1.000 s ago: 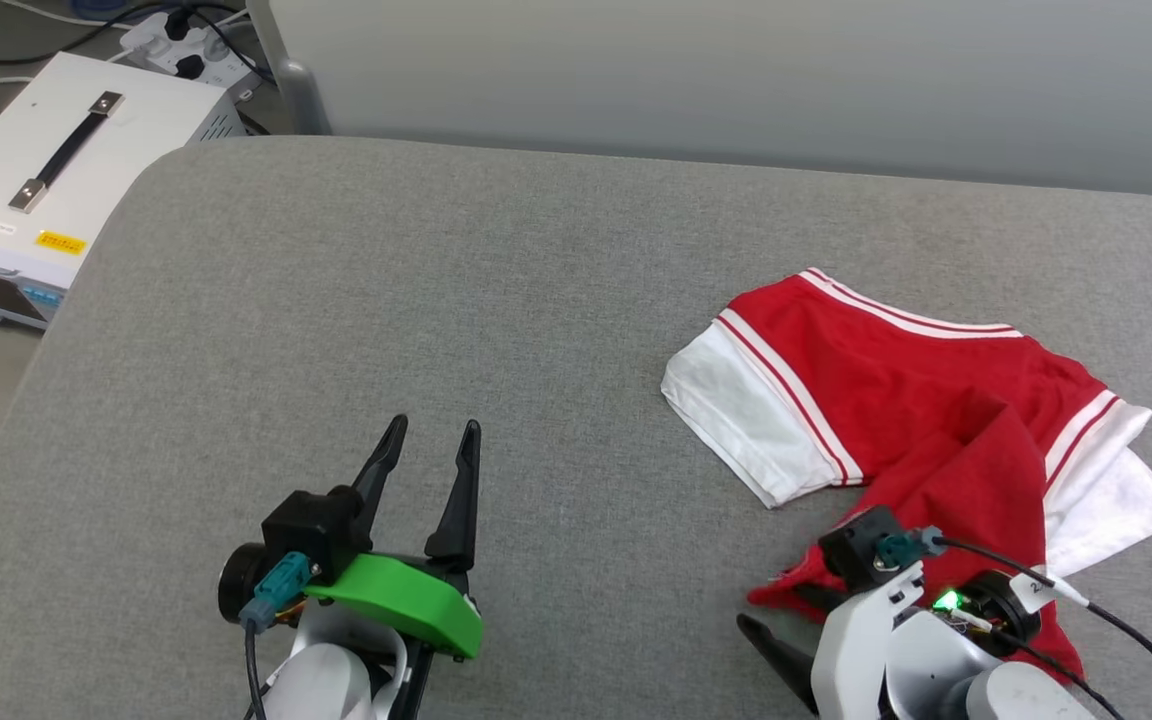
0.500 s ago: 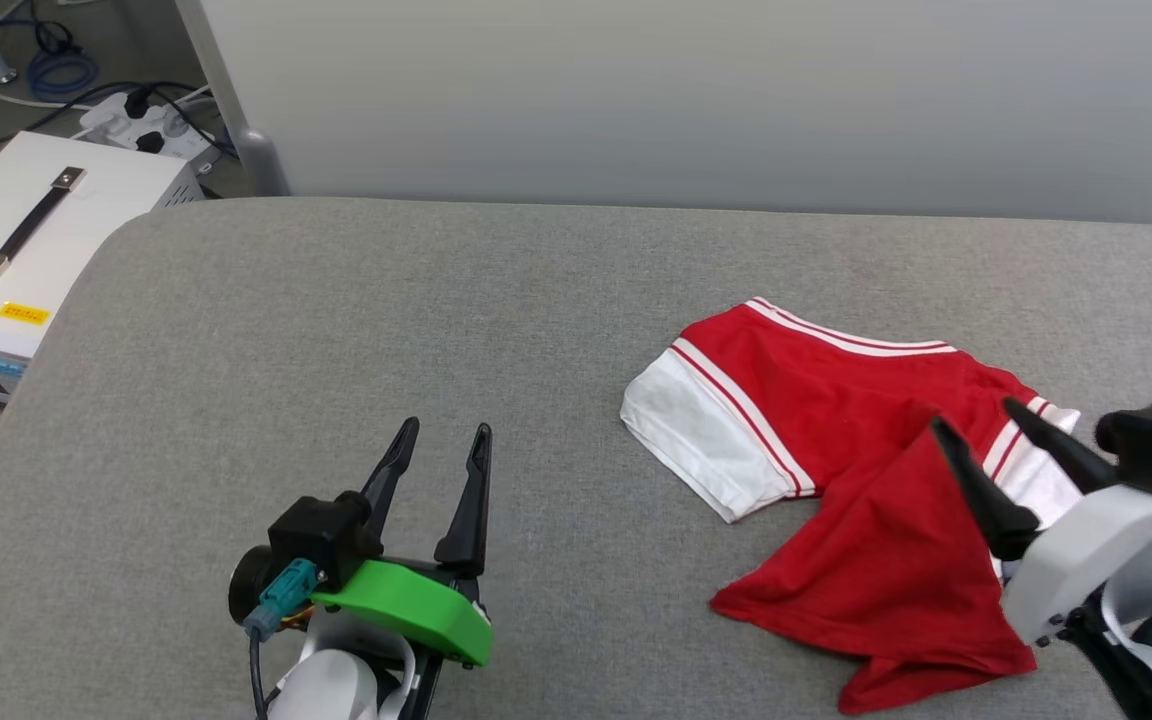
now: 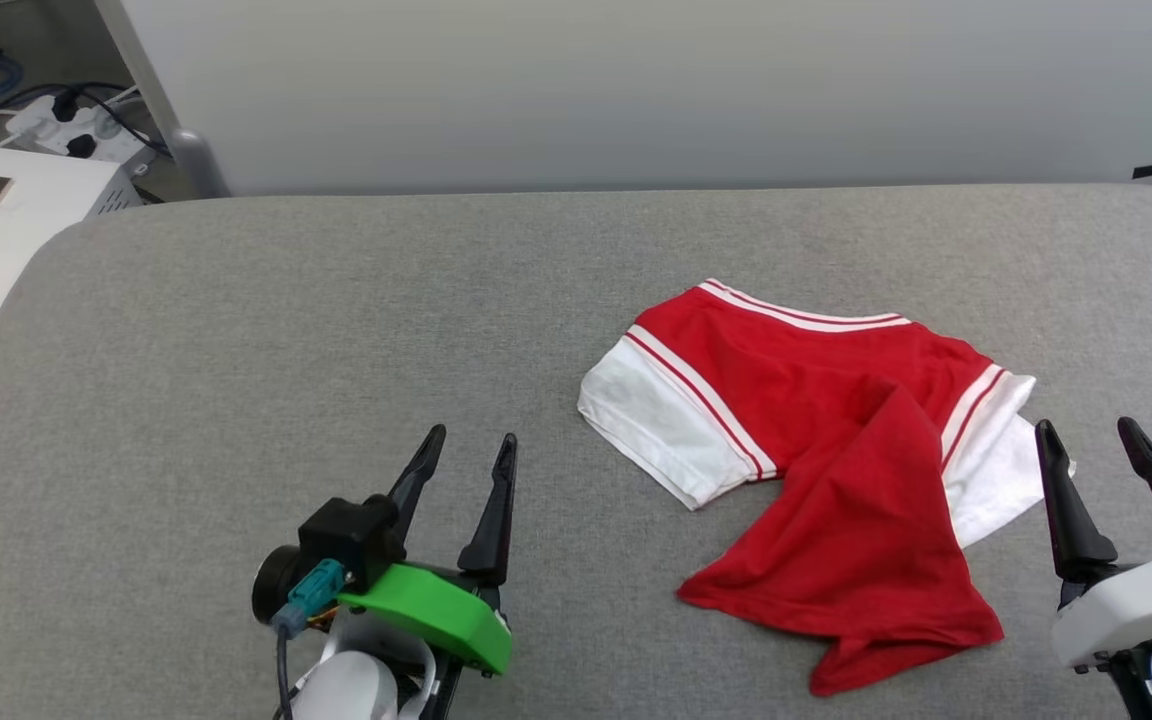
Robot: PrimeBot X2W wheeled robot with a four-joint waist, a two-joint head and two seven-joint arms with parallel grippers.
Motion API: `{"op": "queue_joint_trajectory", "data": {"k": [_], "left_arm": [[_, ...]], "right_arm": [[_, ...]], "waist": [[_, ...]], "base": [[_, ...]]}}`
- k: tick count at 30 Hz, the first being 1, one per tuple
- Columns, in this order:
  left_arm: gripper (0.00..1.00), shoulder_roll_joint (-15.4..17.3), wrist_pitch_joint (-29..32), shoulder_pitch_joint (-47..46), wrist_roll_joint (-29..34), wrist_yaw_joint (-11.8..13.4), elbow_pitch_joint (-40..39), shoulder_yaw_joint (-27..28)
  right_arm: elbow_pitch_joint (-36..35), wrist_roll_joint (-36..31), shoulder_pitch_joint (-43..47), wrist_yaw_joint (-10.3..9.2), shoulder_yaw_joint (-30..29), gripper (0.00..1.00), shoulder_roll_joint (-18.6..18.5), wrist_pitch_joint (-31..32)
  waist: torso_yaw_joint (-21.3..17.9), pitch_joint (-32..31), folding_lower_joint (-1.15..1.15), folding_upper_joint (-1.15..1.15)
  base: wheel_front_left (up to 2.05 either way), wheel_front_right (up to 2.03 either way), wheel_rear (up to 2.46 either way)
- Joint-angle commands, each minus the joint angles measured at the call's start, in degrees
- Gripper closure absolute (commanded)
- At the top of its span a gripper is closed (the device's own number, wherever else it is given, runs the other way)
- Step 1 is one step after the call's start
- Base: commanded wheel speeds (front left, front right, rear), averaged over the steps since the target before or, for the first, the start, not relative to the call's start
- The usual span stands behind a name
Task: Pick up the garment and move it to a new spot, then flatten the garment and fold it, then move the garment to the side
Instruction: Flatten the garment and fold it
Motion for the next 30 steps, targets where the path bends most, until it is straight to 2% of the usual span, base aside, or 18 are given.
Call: {"op": "queue_joint_trajectory", "data": {"k": [1,5,10,16,18,22,30], "left_arm": [[0.00,0.3,0.4,-1.5,0.7,0.0,0.7,-0.5],[0.00,1.2,7.9,-7.1,0.5,-0.1,2.5,-2.6],[0.00,2.2,22.4,-17.0,-1.8,-0.2,5.1,-4.6],[0.00,5.2,41.0,-27.4,-5.7,-0.3,10.8,-8.8],[0.00,6.7,45.5,-30.0,-7.2,-0.3,12.4,-10.5],[0.00,8.9,49.4,-33.5,-9.1,-0.3,15.3,-11.8],[0.00,11.0,49.6,-37.1,-7.2,0.3,22.2,-13.1]], "right_arm": [[-0.8,-0.6,0.1,-0.03,-0.6,0.00,0.4,-0.5],[-2.4,-1.3,-0.3,-0.03,-1.8,0.00,1.4,-0.4],[-3.7,-1.6,-0.9,-0.03,-2.5,0.00,2.1,-0.2],[-3.2,-1.6,-2.1,-0.03,-1.2,0.00,3.1,-0.9],[-2.8,-1.6,-2.6,-0.03,-0.7,0.00,3.6,-1.3],[-1.8,-1.6,-3.5,-0.03,-0.3,0.00,4.4,-2.0],[0.2,-1.3,-4.7,-0.03,0.9,0.00,5.0,-3.1]], "waist": [[-1.6,1.6,0.00,0.00],[-3.4,3.2,0.00,0.00],[-5.8,5.6,0.00,0.00],[-9.0,7.9,0.00,0.00],[-10.2,8.6,0.00,0.00],[-12.2,10.0,0.00,0.00],[-14.7,12.5,0.00,0.00]], "base": [[0.00,0.00,0.00],[0.00,0.00,0.00],[0.00,0.00,0.00],[0.00,0.00,0.00],[0.00,0.00,0.00],[0.00,0.00,0.00],[0.00,0.00,0.00]]}}
